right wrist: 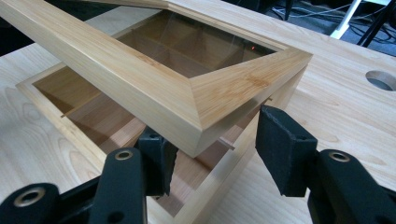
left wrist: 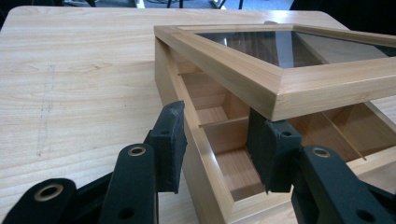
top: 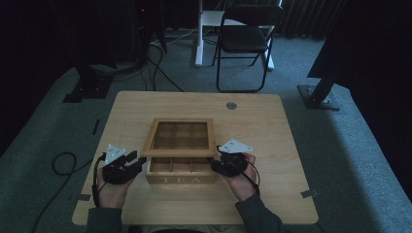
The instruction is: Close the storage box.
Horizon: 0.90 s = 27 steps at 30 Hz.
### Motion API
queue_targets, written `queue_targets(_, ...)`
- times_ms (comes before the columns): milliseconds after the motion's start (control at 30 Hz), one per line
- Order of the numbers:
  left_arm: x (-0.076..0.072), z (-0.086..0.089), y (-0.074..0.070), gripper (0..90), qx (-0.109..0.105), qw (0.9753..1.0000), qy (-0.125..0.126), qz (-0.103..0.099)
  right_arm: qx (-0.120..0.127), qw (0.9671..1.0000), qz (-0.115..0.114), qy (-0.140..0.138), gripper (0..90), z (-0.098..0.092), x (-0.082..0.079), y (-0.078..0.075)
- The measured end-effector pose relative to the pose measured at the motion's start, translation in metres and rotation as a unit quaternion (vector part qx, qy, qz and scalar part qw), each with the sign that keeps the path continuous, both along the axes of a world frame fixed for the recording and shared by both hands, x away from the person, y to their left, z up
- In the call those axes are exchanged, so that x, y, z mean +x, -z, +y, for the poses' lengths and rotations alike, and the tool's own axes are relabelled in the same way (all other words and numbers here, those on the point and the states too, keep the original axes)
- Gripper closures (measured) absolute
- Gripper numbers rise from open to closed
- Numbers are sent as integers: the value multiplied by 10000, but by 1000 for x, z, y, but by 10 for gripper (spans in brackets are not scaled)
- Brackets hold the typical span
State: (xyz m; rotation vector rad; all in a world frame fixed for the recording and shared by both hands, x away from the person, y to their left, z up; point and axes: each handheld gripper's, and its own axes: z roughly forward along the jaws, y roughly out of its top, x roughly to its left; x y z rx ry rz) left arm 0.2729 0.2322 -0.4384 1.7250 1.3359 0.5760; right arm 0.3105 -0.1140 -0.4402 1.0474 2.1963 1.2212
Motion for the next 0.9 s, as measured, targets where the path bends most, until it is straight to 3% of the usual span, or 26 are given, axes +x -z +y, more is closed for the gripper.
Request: queue_targets(900, -10, -4, 16, 508, 223, 9996, 161, 83, -44, 9999, 76, -100, 470, -2, -12, 17)
